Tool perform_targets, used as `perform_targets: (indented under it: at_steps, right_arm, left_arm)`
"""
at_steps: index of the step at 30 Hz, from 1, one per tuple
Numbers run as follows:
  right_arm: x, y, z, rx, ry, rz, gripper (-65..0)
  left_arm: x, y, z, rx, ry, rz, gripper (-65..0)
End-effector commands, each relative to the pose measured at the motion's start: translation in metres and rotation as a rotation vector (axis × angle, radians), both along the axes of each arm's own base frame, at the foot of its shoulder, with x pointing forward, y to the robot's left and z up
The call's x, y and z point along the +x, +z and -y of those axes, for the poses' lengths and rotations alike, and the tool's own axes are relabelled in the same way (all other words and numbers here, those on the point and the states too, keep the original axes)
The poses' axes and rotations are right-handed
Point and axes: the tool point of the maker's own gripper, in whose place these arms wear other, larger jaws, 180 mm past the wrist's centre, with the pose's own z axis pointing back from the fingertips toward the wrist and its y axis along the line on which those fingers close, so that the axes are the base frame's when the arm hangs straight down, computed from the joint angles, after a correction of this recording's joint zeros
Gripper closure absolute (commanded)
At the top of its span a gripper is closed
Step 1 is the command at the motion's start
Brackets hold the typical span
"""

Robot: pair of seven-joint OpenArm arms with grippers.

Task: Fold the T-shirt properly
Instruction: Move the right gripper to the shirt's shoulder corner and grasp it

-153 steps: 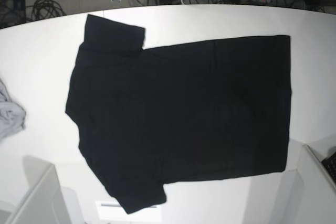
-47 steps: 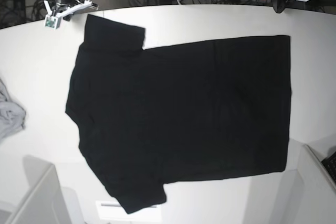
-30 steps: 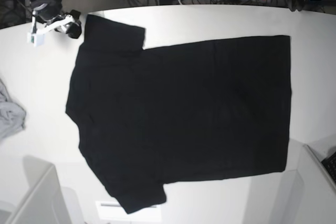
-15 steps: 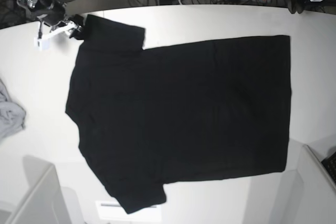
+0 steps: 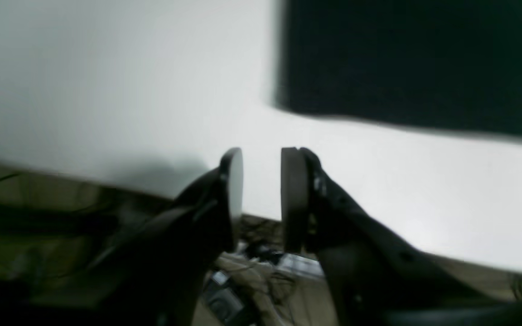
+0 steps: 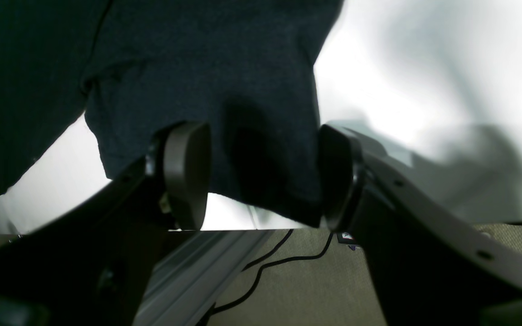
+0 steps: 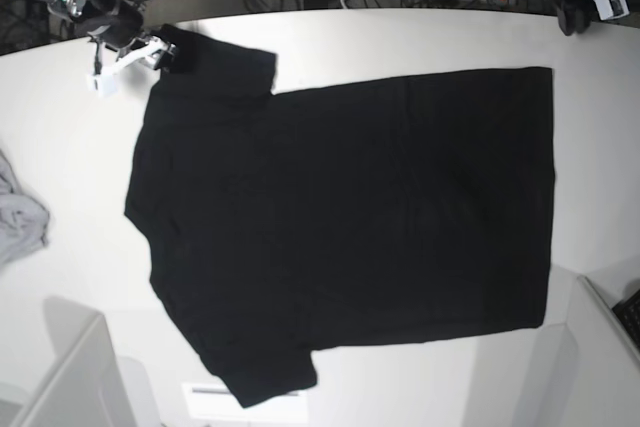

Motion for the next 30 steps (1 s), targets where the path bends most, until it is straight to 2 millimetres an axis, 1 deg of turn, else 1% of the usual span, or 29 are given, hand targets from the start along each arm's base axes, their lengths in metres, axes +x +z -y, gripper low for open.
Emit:
perform_targets:
  at_steps: [1, 3, 5, 6, 8, 11, 14, 17, 20, 22, 24, 28, 30]
  right_arm:
    - [-0.003, 0.001, 0.003, -0.015, 0.01, -0.006, -35.6]
    - [-0.003, 0.001, 0.002, -0.014, 0.013, -0.006, -35.4]
    - [-0.003, 0.001, 0.001, -0.013, 0.014, -0.006, -35.0]
    - [-0.003, 0.001, 0.001, -0.012, 0.013, -0.006, -33.3]
    - [-0.003, 0.0, 0.0, -0.01, 0.015, -0.007, -26.1]
    - [0.0, 0.001, 0.0, -0.009, 0.017, -0.003, -12.2]
    - [0.0, 0.001, 0.0, -0.009, 0.017, -0.003, 0.0]
    - [0.001, 0.001, 0.0, -0.01, 0.016, 0.0, 0.0]
    - [0.0, 0.001, 0.0, -0.009, 0.016, -0.001, 0.0]
    - [0.001, 0.002, 0.001, -0.009, 0.015, 0.0, 0.0]
    - [0.004, 0.002, 0.001, -0.009, 0.016, 0.005, 0.0]
    - [0.004, 0.003, 0.001, -0.009, 0.016, 0.007, 0.0]
    - [0.004, 0.003, 0.001, -0.009, 0.016, 0.007, 0.0]
  left_arm:
    - [0.001, 0.01, -0.008, 0.021, 0.005, 0.019, -14.3]
    - [0.006, 0.013, -0.011, 0.018, -0.008, 0.025, -14.3]
    - [0.009, 0.01, -0.007, -0.008, -0.03, 0.012, -14.5]
    - [0.011, 0.009, -0.006, -0.018, -0.038, 0.004, -14.5]
    - [0.012, 0.006, -0.009, -0.033, -0.031, -0.019, -14.6]
    - [0.011, 0.004, -0.018, -0.039, 0.02, -0.044, -15.3]
    - [0.019, 0.004, -0.018, -0.048, 0.016, -0.039, -15.3]
    - [0.026, 0.004, -0.013, -0.058, -0.018, -0.034, -15.3]
    - [0.033, 0.005, -0.012, -0.057, -0.021, -0.017, -15.1]
    - [0.034, 0.003, -0.012, -0.065, -0.016, -0.016, -14.8]
    - [0.04, -0.004, -0.008, -0.084, -0.02, -0.012, -14.8]
    - [0.043, -0.021, 0.0, -0.139, -0.024, -0.023, -14.6]
    - [0.045, -0.028, 0.001, -0.161, -0.012, -0.024, -14.6]
